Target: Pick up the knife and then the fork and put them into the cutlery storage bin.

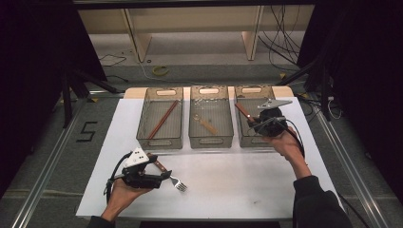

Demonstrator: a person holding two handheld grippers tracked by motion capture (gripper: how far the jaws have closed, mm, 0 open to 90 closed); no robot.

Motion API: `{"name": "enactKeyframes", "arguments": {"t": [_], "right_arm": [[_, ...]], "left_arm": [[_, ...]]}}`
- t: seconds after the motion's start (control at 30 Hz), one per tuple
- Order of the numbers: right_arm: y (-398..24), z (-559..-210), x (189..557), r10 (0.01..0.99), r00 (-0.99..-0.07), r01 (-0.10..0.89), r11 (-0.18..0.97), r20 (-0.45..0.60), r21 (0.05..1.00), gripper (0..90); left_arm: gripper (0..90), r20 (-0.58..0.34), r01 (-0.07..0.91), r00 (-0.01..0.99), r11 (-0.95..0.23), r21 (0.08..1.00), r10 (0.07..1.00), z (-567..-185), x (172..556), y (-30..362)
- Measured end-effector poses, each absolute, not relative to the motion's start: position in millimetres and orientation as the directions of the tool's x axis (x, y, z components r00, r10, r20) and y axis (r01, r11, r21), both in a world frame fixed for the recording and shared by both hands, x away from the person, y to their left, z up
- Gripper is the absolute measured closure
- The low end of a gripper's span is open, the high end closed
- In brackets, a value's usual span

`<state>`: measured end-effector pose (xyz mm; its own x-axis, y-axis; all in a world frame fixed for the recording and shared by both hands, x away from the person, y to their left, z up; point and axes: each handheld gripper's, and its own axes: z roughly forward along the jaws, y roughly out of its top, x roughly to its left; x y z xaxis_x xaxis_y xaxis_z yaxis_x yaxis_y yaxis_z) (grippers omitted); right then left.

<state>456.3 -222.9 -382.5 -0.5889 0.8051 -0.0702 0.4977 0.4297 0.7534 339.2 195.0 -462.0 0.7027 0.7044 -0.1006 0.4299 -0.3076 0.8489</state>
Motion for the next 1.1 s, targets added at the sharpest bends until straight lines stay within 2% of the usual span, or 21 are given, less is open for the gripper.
{"name": "enactKeyframes", "arguments": {"t": [0.47, 1.1], "right_arm": [[-228.2, -375.0, 493.9, 0.857, -0.514, 0.551, 0.369, -0.044, 0.748, 77.8], [-225.8, -382.8, 531.7, 0.902, -0.43, 0.62, 0.316, -0.026, 0.718, 77.7]], "left_arm": [[18.3, -0.105, 0.413, 0.7, -0.279, 0.867, 0.707, -463.0, 336.1, 197.6], [18.3, -0.095, 0.396, 0.702, -0.277, 0.875, 0.705, -462.5, 334.8, 198.9]]}}
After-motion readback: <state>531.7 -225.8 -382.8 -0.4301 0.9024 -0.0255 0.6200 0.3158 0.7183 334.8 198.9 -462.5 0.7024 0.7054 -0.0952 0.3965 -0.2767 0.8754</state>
